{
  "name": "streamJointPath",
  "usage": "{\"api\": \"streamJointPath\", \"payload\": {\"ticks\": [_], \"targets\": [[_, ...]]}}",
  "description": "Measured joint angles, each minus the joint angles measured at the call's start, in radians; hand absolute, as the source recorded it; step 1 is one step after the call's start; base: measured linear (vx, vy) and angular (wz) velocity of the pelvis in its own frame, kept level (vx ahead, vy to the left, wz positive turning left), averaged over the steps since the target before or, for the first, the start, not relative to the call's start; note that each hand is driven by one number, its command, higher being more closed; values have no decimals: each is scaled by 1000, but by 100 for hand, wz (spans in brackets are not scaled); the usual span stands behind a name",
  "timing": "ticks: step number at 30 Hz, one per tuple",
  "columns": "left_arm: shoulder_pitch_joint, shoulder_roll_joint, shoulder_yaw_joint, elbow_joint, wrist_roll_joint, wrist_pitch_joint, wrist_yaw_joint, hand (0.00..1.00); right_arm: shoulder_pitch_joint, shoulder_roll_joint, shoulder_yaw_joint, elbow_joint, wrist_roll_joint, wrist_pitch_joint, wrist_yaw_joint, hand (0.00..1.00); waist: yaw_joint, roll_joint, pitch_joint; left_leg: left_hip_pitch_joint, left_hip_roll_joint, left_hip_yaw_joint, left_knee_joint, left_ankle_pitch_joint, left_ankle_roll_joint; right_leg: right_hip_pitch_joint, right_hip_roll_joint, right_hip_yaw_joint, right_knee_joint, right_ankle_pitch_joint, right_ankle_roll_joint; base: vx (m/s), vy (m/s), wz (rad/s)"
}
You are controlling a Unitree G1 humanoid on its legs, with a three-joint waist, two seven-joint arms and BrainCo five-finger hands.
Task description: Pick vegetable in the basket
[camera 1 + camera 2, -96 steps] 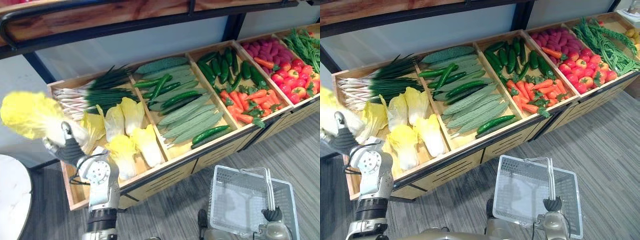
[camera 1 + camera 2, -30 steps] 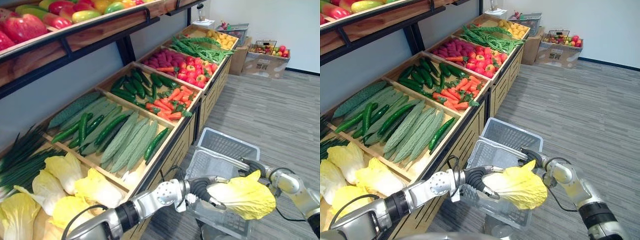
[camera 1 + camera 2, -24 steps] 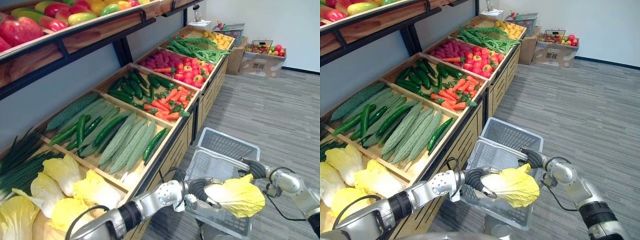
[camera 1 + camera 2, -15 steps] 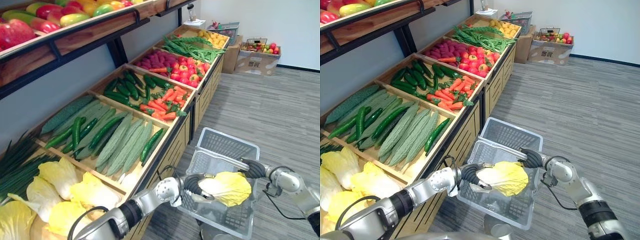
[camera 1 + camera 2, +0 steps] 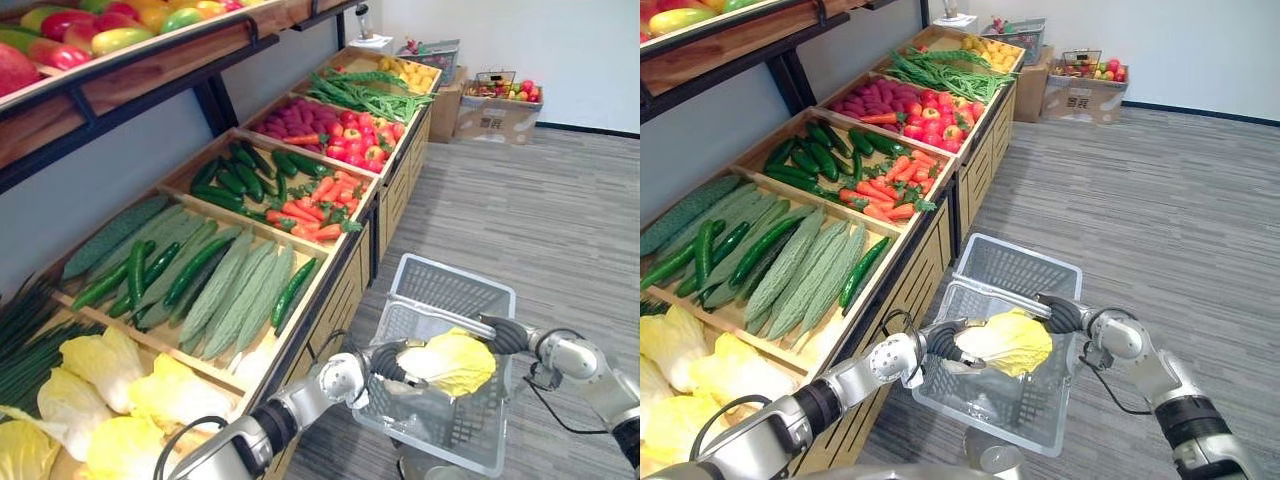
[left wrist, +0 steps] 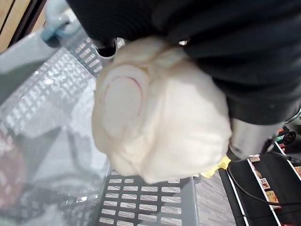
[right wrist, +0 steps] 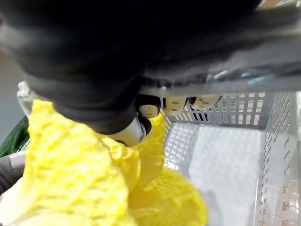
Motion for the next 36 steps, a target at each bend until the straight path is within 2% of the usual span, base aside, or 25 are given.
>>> {"api": "streamJointPath", "payload": {"ticks": [2,3,7,12,20,24,29,32,33,36], "targets": [[-5,-11,-1,9,5,13,0,100,0,0,0,0,0,0,0,100,0,0,0,1,0,2,0,0,0,0,1,2,1,0,0,40,18,-3],[-6,-16,-1,14,5,17,1,0,-2,0,1,0,0,0,1,100,0,0,0,2,0,2,0,0,0,0,1,2,1,0,0,46,19,-4],[-7,-24,-2,33,6,34,28,0,-3,6,2,1,0,0,2,100,0,-1,1,5,0,10,0,0,-1,-2,5,10,6,0,0,39,15,-5],[-6,-37,-2,33,6,34,48,0,-3,7,2,2,-1,0,2,100,0,-2,1,6,0,13,0,-1,-1,-3,7,12,8,0,0,40,19,-2],[-7,-43,-1,34,6,34,50,0,-7,28,6,8,-2,7,4,100,0,-3,2,-5,-2,16,2,0,-1,-19,7,14,15,0,0,42,19,-1],[-11,-42,-1,34,4,27,50,0,-7,29,6,9,-23,27,3,100,0,-3,2,-8,-2,11,2,0,-1,-18,4,11,14,0,1,43,21,3],[-24,-31,-6,-36,-27,4,50,0,-7,62,-14,29,-80,88,-31,100,3,-4,3,-12,-2,-6,2,0,-1,-14,-5,-4,14,4,6,20,13,11],[-23,-14,-12,-182,-99,-8,51,0,0,89,-42,48,-116,130,-57,100,6,-5,3,-23,-2,-32,2,1,2,-12,-16,-24,14,4,7,32,22,22],[-22,-1,-11,-279,-149,-14,53,0,12,111,-72,48,-129,156,-82,100,12,-5,3,-28,-2,-41,2,4,2,-12,-23,-37,14,4,7,22,19,23],[-12,12,7,-414,-211,-17,57,0,28,151,-117,62,-158,203,-117,100,35,-12,8,-31,1,-78,0,10,5,5,-35,-64,9,4,7,30,15,33]]}}
